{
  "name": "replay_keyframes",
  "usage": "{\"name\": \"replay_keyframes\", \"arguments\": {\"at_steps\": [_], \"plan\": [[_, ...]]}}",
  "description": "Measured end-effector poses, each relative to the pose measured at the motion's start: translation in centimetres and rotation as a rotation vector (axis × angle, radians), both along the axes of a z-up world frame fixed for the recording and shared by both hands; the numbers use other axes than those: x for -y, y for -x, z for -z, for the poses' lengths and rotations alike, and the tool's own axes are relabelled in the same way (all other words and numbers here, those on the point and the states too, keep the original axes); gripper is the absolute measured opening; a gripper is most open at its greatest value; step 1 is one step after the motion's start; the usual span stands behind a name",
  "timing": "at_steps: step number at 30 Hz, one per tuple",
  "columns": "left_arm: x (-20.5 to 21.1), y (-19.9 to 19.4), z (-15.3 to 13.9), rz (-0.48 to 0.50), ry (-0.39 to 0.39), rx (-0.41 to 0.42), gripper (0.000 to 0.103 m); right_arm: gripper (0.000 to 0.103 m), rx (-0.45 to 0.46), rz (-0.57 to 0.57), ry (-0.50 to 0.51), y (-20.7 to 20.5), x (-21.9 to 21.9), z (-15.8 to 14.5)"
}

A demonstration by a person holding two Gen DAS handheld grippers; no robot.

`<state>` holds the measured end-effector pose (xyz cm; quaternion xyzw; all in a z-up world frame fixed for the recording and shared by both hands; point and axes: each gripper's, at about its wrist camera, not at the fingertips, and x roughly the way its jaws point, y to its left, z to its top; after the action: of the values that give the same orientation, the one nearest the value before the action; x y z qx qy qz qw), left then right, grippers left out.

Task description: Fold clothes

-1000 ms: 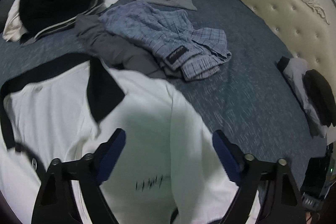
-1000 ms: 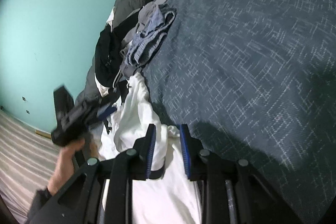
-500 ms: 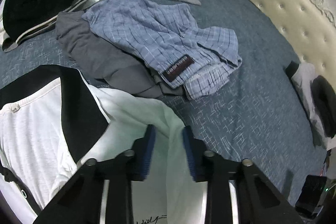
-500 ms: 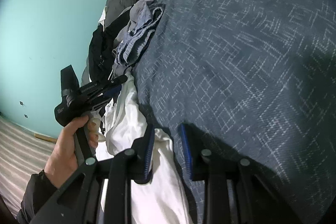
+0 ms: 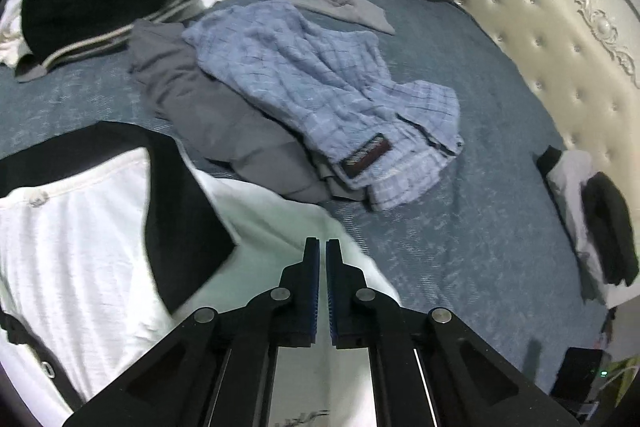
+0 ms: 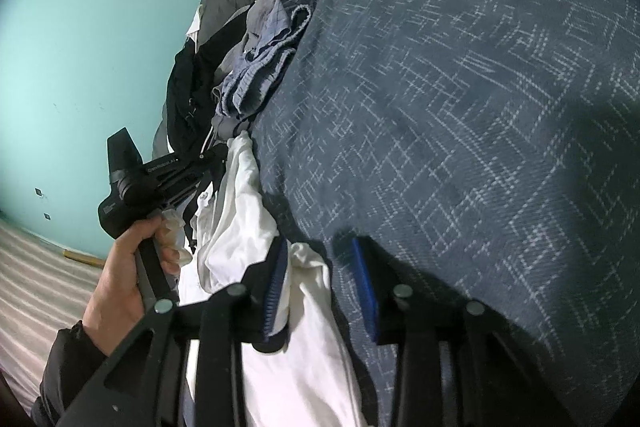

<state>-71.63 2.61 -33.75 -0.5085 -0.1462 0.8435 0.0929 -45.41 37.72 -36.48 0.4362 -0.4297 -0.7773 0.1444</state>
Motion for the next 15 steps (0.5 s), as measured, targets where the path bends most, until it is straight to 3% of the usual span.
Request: {"name": "replay_keyframes", "arguments": {"at_steps": [5, 15], "plan": [[-0.8, 0.4, 0.3, 0.023, 0.016, 0.011, 0.017, 0.033, 0.000, -0.006, -0.012, 0.2, 0.2, -0.1], [-1.6, 0.8, 0.8, 0.046, 0.042, 0.009, 0.013, 0.033, -0.008, -0.037, -0.051, 0.7, 0.9, -0.4]]}}
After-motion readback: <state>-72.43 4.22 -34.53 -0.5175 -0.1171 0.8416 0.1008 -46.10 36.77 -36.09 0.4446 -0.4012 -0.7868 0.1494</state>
